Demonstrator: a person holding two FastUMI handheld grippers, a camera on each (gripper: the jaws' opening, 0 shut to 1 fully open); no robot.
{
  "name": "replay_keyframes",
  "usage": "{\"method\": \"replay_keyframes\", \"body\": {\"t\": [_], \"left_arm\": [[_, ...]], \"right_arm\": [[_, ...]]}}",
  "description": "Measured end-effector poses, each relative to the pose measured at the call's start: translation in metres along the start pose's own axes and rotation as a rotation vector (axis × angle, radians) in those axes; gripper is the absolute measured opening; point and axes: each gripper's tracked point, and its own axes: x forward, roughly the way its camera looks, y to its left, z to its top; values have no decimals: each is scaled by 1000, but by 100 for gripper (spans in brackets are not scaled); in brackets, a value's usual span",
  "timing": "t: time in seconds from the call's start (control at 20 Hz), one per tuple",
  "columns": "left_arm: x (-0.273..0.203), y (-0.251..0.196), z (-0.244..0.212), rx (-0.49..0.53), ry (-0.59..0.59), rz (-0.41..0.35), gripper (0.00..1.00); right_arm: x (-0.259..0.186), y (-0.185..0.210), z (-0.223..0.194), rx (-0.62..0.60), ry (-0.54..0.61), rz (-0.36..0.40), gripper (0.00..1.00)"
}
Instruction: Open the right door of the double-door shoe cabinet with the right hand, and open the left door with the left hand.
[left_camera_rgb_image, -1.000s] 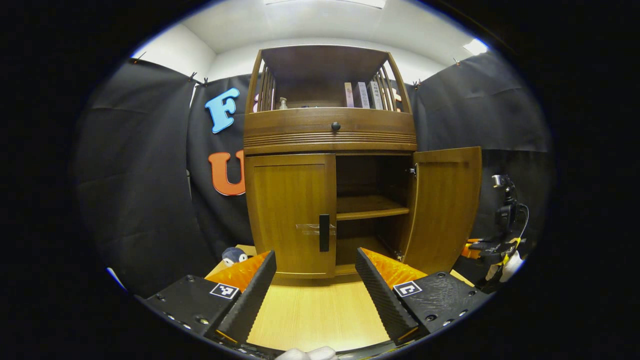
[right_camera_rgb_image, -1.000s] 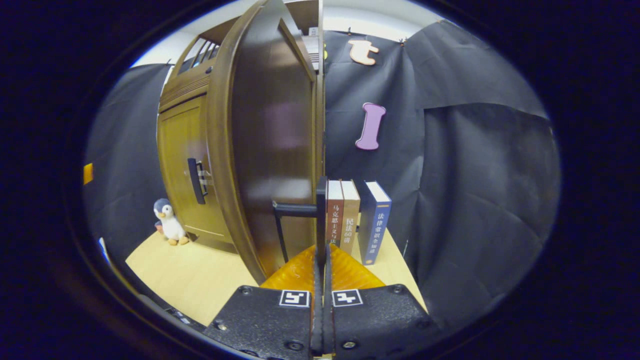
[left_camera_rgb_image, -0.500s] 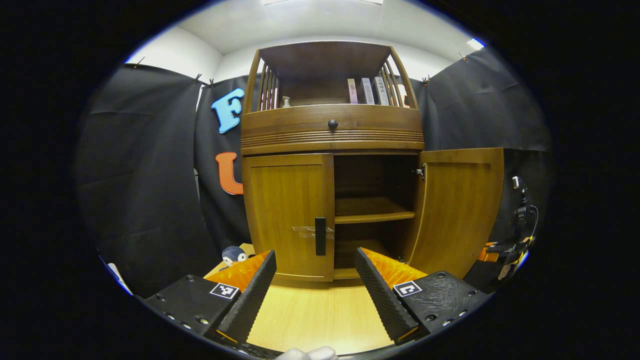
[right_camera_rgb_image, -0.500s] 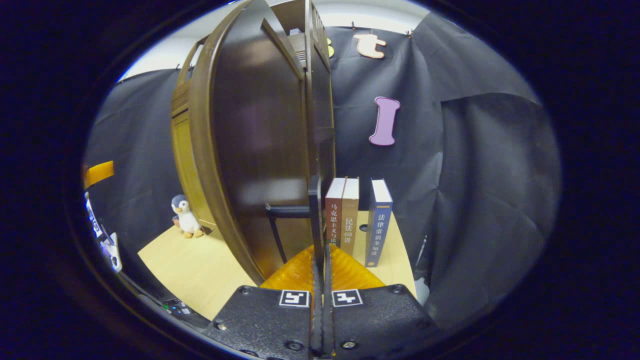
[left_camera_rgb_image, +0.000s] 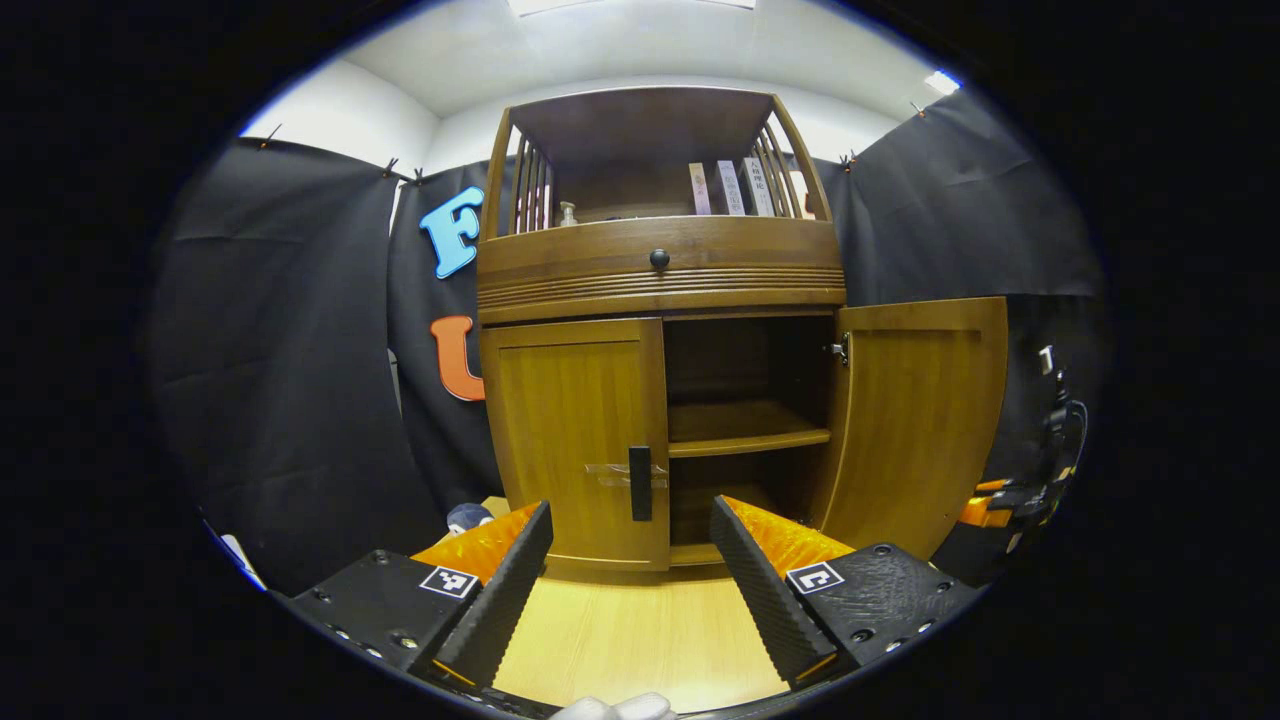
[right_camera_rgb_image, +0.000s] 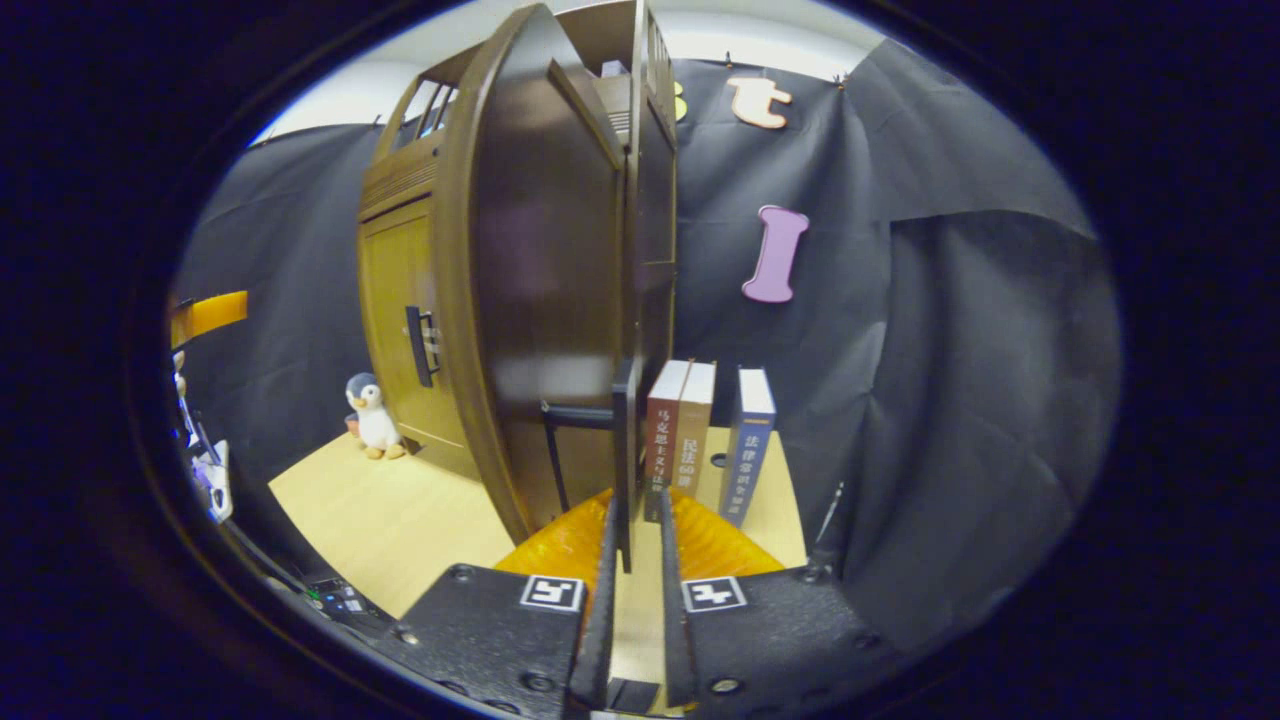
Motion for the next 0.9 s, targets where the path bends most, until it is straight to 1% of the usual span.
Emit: {"method": "replay_keyframes", "body": {"t": [0.05,0.1,0.15,0.2,0.25,0.3,0.35,0.45,0.5,0.55,0.7,0.75,0.9], "left_arm": [[2,6,0,5,-1,-4,96],[5,11,0,8,-3,-9,96],[7,16,1,10,-7,-14,100],[9,23,3,10,-12,-18,100],[12,28,4,9,-18,-28,96],[17,33,3,12,-19,-36,96],[19,39,2,19,-18,-43,96],[24,52,2,32,-23,-54,96],[27,57,-1,35,-23,-60,100],[30,62,-4,36,-25,-67,96],[43,73,-17,34,-16,-76,96],[51,75,-20,28,-12,-82,96],[76,76,-26,-4,-16,-99,96]], "right_arm": [[-10,-5,6,5,-15,-46,40],[-21,-2,13,19,-33,-69,50],[-34,1,21,39,-48,-97,60],[-42,3,26,56,-59,-121,70],[-54,7,33,68,-71,-148,73],[-63,14,41,77,-90,-172,78],[-71,22,49,83,-111,-195,78],[-83,44,61,87,-152,-234,90],[-84,58,64,88,-162,-241,96],[-85,75,67,97,-171,-240,99],[-82,113,75,149,-198,-236,99],[-79,125,73,157,-200,-233,98],[-68,149,74,189,-186,-238,99]]}}
